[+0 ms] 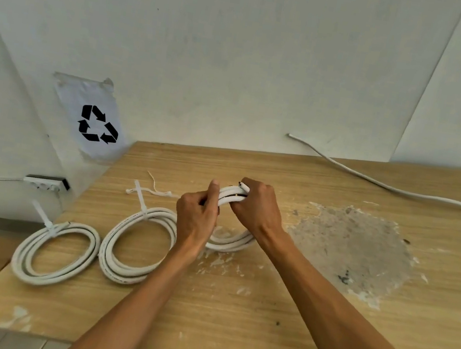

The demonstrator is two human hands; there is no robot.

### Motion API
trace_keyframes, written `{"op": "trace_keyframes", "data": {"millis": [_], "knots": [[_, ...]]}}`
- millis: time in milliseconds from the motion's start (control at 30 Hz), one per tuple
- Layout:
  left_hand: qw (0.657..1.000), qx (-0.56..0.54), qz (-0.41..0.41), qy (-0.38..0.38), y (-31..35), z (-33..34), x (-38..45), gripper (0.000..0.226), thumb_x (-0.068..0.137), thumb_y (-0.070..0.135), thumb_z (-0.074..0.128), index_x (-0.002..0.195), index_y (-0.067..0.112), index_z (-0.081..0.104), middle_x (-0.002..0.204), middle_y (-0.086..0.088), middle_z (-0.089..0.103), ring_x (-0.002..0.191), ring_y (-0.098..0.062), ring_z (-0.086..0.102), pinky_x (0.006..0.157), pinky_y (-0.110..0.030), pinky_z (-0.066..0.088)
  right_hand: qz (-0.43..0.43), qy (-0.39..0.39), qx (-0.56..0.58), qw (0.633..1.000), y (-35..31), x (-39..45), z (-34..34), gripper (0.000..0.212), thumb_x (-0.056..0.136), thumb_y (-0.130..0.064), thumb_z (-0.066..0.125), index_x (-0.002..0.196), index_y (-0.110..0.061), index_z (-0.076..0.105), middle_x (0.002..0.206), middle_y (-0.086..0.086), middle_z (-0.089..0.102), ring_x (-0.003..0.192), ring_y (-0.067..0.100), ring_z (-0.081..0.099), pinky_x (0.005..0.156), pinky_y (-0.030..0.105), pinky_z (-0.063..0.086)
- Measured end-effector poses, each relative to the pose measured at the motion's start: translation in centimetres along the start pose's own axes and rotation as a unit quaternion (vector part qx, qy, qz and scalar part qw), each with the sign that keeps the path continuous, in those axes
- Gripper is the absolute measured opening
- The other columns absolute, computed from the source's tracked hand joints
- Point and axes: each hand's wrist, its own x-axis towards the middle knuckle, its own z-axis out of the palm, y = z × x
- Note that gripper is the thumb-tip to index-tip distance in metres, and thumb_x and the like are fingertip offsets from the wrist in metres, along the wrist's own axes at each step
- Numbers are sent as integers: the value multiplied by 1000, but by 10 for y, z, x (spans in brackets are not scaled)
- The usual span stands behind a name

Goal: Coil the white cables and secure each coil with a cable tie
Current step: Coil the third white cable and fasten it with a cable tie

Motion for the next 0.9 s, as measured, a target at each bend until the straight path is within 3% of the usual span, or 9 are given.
{"op": "trace_keyframes", "data": {"millis": [67, 133, 233, 433, 533, 633, 767, 833, 900], "knots": [[1000, 3, -2, 20, -1, 5, 2, 68, 100, 45, 52, 47, 2, 54, 42, -13, 50, 39, -26, 47, 48, -40, 40, 8, -12, 33, 999, 6, 0, -3, 37, 77, -3, 64, 54, -20, 41, 48, -5, 44, 44, 13, 39, 46, 32, 32], [1000, -11, -9, 28, 1, 7, 2, 66, 100, 39, 55, 43, 6, 46, 40, -9, 41, 38, -16, 35, 46, -35, 32, 35, -42, 88, 995, 9, 0, -10, 28, 82, -7, 68, 58, -11, 53, 51, 3, 56, 46, 18, 56, 49, 33, 43], [999, -25, -25, 28, 0, 7, 1, 64, 100, 34, 56, 42, 15, 39, 40, 1, 33, 40, -9, 28, 46, -27, 25, 69, -123, 205, 969, 5, -4, -22, 11, 83, -7, 74, 76, 0, 70, 68, 15, 68, 61, 23, 69, 60, 34, 56], [997, -51, -60, -6, 2, 0, 0, 58, 100, 32, 55, 48, 14, 36, 46, -3, 30, 46, -17, 26, 50, -32, 23, 127, -174, 297, 930, 4, -17, -32, 15, 81, -16, 80, 92, -7, 75, 85, 15, 72, 84, 31, 71, 82, 36, 58], [993, -75, -96, -4, 0, -5, -2, 57, 99, 33, 54, 48, 16, 34, 46, -3, 29, 47, -17, 25, 51, -33, 22, 157, -139, 308, 928, -2, -32, -24, 11, 79, -16, 81, 88, -18, 74, 72, 10, 69, 68, 23, 68, 72, 28, 56], [991, -82, -109, -3, 2, -7, -7, 56, 98, 33, 54, 49, 15, 34, 47, -3, 29, 47, -17, 25, 49, -32, 22, 173, -112, 294, 933, -4, -34, -20, 11, 79, -18, 82, 73, -18, 73, 61, 9, 66, 57, 22, 63, 60, 25, 52], [991, -81, -98, -28, 11, -6, -9, 54, 99, 30, 54, 50, 12, 38, 46, -3, 30, 44, -15, 25, 46, -29, 22, 208, -74, 249, 943, -3, -30, -11, 3, 82, -15, 78, 84, -14, 77, 50, 2, 54, 44, 16, 52, 49, 28, 46], [989, -83, -119, -25, 9, -9, -7, 51, 98, 29, 52, 52, 9, 44, 46, -3, 35, 41, -14, 28, 46, -28, 24, 212, -66, 212, 952, -2, -26, -5, 11, 84, -13, 73, 79, -3, 74, 48, 0, 53, 42, 17, 49, 49, 31, 44], [984, -91, -146, -39, 5, -14, -5, 52, 100, 31, 48, 53, 8, 52, 45, -3, 43, 39, -14, 35, 47, -28, 29, 207, -73, 172, 960, -3, -21, -1, 25, 85, -14, 68, 61, -8, 64, 47, 1, 51, 43, 20, 46, 49, 32, 40]]}}
